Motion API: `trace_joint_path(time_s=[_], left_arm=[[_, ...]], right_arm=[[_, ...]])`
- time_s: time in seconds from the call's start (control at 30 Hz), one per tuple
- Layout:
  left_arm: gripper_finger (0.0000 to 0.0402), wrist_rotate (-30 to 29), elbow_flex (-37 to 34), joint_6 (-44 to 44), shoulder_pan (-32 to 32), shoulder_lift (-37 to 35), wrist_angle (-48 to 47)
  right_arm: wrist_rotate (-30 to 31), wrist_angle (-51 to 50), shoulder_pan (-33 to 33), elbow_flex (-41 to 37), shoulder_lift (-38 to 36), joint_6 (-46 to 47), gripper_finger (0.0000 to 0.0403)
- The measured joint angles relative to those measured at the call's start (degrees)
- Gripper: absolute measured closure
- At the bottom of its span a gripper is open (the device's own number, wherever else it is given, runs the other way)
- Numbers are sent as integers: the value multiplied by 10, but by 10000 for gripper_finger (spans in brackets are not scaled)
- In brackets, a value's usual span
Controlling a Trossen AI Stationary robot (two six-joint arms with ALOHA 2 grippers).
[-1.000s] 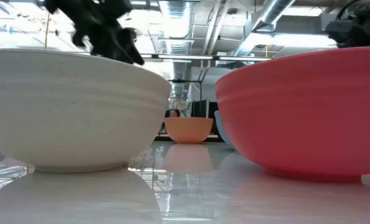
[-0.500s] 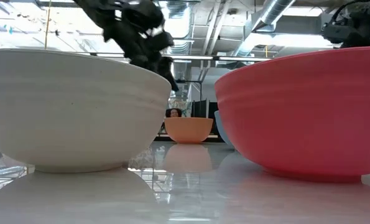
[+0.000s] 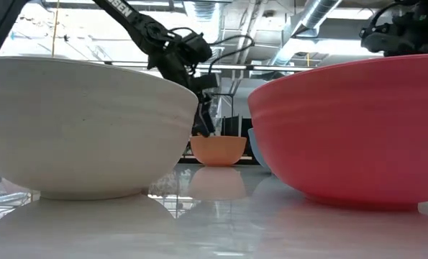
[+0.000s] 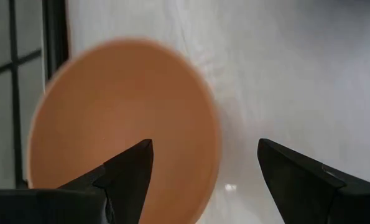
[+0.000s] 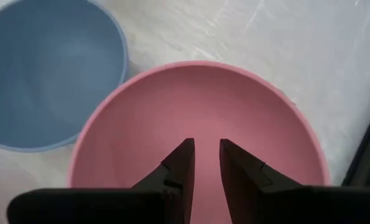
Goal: Nest bowls inside each other
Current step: Stack the brown bowl on top of the pink bowl
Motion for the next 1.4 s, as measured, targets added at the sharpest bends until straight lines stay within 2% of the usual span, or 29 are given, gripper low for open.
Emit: trace_joint_path(time_s=[0.2, 0.3, 0.4, 0.67, 0.73, 1.03, 1.4], left_arm=[[124, -3, -1, 0, 5, 10, -44], [144, -21, -1, 0, 4, 9, -47], [193, -47, -1, -3, 5, 9, -48], [366, -47, -1, -8, 6, 9, -48], [391, -48, -1, -9, 6, 9, -49], [400, -50, -1, -13, 0, 9, -49], [401, -102, -1, 7, -46, 7, -59]], right_arm=[[0, 0, 0, 0, 0, -23, 308], [1, 2, -1, 0, 0, -23, 308], [1, 12, -1, 0, 0, -23, 308], [0, 37, -1, 0, 0, -23, 308], [0, 38, -1, 0, 0, -23, 308], [1, 42, -1, 0, 0, -27, 308], [23, 48, -1, 0, 0, -29, 308]])
